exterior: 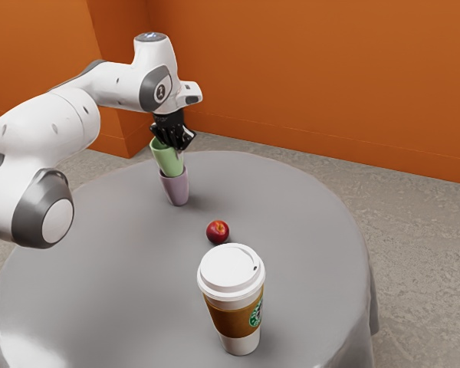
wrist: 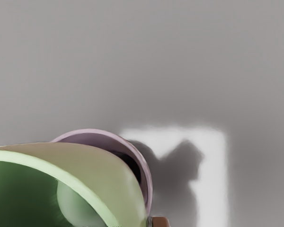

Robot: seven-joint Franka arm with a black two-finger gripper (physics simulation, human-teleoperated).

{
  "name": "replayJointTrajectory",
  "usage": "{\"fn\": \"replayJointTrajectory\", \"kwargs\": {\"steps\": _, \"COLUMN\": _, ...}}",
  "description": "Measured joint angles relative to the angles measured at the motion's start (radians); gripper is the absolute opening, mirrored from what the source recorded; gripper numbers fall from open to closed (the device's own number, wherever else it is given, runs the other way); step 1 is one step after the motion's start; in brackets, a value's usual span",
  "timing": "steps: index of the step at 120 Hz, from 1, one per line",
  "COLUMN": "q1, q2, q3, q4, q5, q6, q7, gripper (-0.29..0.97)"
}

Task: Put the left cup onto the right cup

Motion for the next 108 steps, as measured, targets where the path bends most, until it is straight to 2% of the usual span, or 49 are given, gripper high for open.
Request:
{"fn": "replayJointTrajectory", "kwargs": {"steps": 15, "q1": 0.0, "q2": 0.0, "q3": 0.001, "q4": 0.0, "q5": -0.009, "q6": -0.002, "q7": 0.0, "gripper": 0.29}}
{"fn": "replayJointTrajectory", "kwargs": {"steps": 29, "q1": 0.0, "q2": 0.0, "q3": 0.0, "q4": 0.0, "q5": -0.012, "q6": -0.003, "q7": 0.0, "gripper": 0.46}}
{"fn": "replayJointTrajectory", "kwargs": {"steps": 45, "q1": 0.0, "q2": -0.001, "q3": 0.003, "q4": 0.031, "q5": -0.01, "q6": -0.016, "q7": 0.002, "gripper": 0.56}}
{"fn": "replayJointTrajectory", "kwargs": {"steps": 57, "q1": 0.0, "q2": -0.008, "q3": 0.009, "q4": 0.121, "q5": -0.006, "q6": -0.07, "q7": 0.006, "gripper": 0.61}}
{"fn": "replayJointTrajectory", "kwargs": {"steps": 69, "q1": -0.004, "q2": -0.04, "q3": 0.008, "q4": 0.139, "q5": -0.007, "q6": -0.129, "q7": 0.009, "gripper": 0.63}}
{"fn": "replayJointTrajectory", "kwargs": {"steps": 77, "q1": -0.011, "q2": -0.125, "q3": -0.004, "q4": 0.042, "q5": -0.013, "q6": -0.16, "q7": 0.006, "gripper": 0.65}}
{"fn": "replayJointTrajectory", "kwargs": {"steps": 95, "q1": -0.019, "q2": -0.476, "q3": -0.111, "q4": -0.364, "q5": -0.001, "q6": -0.168, "q7": -0.007, "gripper": 0.66}}
{"fn": "replayJointTrajectory", "kwargs": {"steps": 108, "q1": -0.048, "q2": -0.653, "q3": -0.163, "q4": -0.537, "q5": 0.062, "q6": -0.168, "q7": -0.014, "gripper": 0.67}}
